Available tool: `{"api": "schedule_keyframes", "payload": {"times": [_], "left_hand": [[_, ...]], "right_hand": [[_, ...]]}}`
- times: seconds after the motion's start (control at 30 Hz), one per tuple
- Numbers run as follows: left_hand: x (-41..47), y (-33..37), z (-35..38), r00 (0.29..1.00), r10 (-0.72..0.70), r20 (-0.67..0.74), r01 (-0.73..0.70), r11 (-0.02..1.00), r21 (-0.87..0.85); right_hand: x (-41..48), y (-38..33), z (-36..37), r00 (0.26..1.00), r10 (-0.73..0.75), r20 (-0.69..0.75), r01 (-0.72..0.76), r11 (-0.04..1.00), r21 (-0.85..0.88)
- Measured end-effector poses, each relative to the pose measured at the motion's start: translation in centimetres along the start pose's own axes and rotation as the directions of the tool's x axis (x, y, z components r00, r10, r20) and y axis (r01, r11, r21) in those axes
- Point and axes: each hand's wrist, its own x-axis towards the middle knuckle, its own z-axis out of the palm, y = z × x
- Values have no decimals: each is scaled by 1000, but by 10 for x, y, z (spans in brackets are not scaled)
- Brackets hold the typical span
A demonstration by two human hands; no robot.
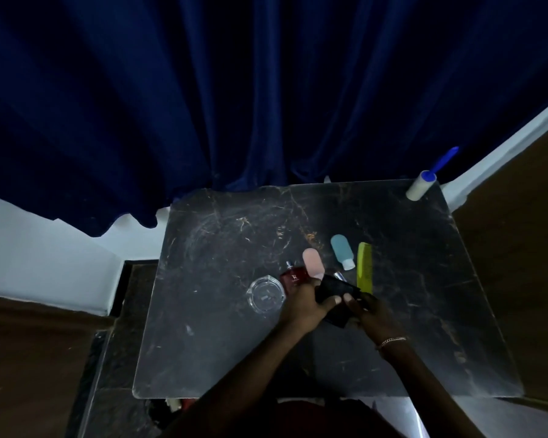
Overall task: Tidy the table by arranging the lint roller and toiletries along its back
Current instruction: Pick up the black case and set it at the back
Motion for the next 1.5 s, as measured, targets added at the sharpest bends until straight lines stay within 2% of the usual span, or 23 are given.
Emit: {"api": "schedule_keyframes", "payload": {"times": [0.07,0.23,0.4,0.57,0.77,0.87,0.97,1.13,1.5], "left_hand": [[2,-5,-24,998,36,-48,-38,998,-43],[11,-33,-89,989,-10,-147,-15,986,-164],[21,-75,-157,984,-35,-175,-7,972,-235],[30,-109,-216,964,-64,-258,-1,970,-242],[58,-141,-269,940,-62,-334,-15,975,-222],[82,-161,-288,929,-50,-365,-10,987,-159],[101,-175,-302,919,-80,-385,6,982,-188],[125,-200,-311,935,-116,-335,30,968,-250],[154,-223,-318,940,-52,-337,0,988,-154]], "right_hand": [[2,-20,12,997,-75,11,76,997,-30],[16,-77,60,982,-175,75,180,981,-68],[36,-130,120,949,-253,189,267,962,-55],[61,-169,180,913,-270,305,300,953,-52],[103,-212,256,885,-333,325,374,925,-70],[135,-226,292,877,-354,325,404,909,-101],[163,-231,319,863,-381,333,441,889,-125],[198,-231,350,855,-375,358,453,876,-165],[220,-233,364,875,-361,322,429,886,-175]]}}
